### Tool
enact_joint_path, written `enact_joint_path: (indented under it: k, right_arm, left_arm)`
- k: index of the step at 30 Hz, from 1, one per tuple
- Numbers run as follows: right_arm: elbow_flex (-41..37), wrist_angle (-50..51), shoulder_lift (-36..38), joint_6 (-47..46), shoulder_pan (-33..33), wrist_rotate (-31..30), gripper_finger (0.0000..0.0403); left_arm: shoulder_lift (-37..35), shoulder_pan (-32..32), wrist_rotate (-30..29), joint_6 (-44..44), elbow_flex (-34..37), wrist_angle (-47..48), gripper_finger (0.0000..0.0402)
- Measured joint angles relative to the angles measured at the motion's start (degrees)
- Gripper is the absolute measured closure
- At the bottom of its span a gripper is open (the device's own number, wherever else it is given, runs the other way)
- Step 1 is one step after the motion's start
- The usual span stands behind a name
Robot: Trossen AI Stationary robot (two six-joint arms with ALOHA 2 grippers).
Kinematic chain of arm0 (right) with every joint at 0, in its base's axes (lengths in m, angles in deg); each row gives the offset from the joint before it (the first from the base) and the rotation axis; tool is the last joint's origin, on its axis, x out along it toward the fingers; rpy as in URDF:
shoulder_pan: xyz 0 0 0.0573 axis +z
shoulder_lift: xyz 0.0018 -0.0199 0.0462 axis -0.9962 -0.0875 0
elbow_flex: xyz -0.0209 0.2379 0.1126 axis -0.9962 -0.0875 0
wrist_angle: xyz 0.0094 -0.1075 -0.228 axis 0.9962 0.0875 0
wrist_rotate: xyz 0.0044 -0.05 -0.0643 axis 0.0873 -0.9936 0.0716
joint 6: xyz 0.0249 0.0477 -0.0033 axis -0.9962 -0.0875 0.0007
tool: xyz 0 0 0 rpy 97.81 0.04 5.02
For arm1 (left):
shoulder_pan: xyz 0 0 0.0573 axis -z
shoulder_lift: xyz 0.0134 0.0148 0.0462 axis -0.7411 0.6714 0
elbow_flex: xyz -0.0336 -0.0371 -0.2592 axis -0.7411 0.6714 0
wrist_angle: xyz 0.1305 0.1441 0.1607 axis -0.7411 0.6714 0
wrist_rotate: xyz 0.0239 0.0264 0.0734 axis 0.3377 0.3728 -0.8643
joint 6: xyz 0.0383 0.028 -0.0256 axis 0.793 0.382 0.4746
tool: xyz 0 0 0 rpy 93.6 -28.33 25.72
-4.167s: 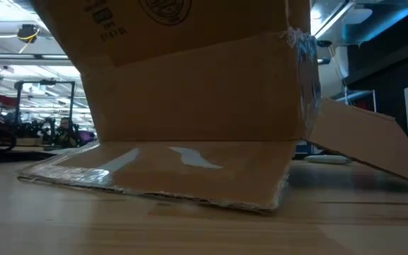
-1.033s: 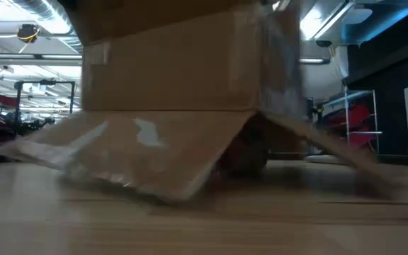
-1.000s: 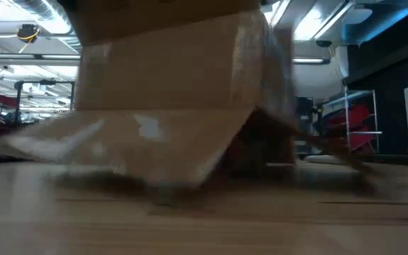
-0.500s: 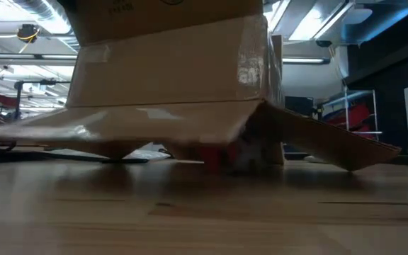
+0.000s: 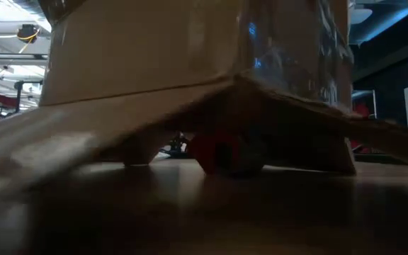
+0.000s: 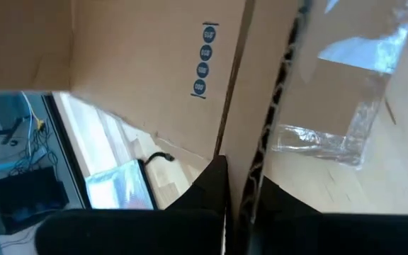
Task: Unpack boxes
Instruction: Break down the box until it is fully flat
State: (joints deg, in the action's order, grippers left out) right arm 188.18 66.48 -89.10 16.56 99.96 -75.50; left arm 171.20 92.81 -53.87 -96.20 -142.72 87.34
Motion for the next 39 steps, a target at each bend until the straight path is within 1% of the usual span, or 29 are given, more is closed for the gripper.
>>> enact_joint_path:
  k: [2, 4, 9, 12, 15, 19, 22, 24, 25, 27, 29, 32, 39]
  right_arm:
    - [-0.01, -1.13, -2.49, -0.28, 0.02, 3.61, 0.0112]
    - [-0.07, -0.95, -4.62, -0.33, 0.46, 5.22, 0.0102]
    - [-0.07, -0.07, -8.60, 1.94, 0.86, 6.64, 0.0103]
    - [-0.07, -0.34, -10.90, 3.65, 0.30, 6.39, 0.0109]
    - [-0.07, -0.17, -12.35, 3.91, -0.87, 4.55, 0.0116]
    - [-0.07, 0.03, -13.34, 4.47, -2.14, 4.80, 0.0122]
    - [-0.07, 0.65, -14.41, 3.22, -2.72, 9.03, 0.0123]
    - [-0.07, 1.77, -15.54, 1.16, -2.90, 13.29, 0.0123]
    - [-0.07, 2.47, -16.15, 0.69, -3.01, 14.53, 0.0123]
    - [-0.09, 3.08, -17.07, 0.73, -2.97, 15.18, 0.0123]
    - [-0.09, 3.30, -17.33, 0.68, -2.97, 15.57, 0.0123]
    - [-0.02, 4.57, -17.14, -0.36, -3.06, 18.09, 0.0123]
    - [0.00, 12.40, -13.84, -6.64, -2.33, 21.92, 0.0123]
  left_arm:
    - [0.00, 0.03, 0.01, -0.89, 0.00, 0.03, 0.0401]
    - [0.00, -0.15, 0.02, -1.89, 0.00, -0.03, 0.0401]
    - [0.00, -0.29, 0.00, -2.54, 0.00, -0.58, 0.0401]
    - [0.00, -0.29, 0.02, -1.51, 0.00, -1.67, 0.0401]
    - [0.00, -0.29, 0.02, -0.78, 0.00, -2.50, 0.0401]
    - [0.00, -0.29, 0.02, -0.59, 0.00, -2.93, 0.0401]
    - [0.00, -0.29, 0.02, -0.61, 0.00, -2.93, 0.0401]
    - [0.00, -0.29, 0.02, -0.61, 0.00, -2.90, 0.0401]
    - [0.00, -0.29, 0.02, -0.61, 0.00, -2.90, 0.0401]
    - [0.00, -0.32, 0.02, -0.59, 0.00, -2.88, 0.0401]
    - [0.00, -0.45, 0.02, -0.62, 0.02, -2.86, 0.0401]
    - [0.00, -0.47, -0.15, -1.05, 0.02, -2.90, 0.0401]
    - [0.00, -0.93, -1.04, -0.81, 0.00, -3.27, 0.0401]
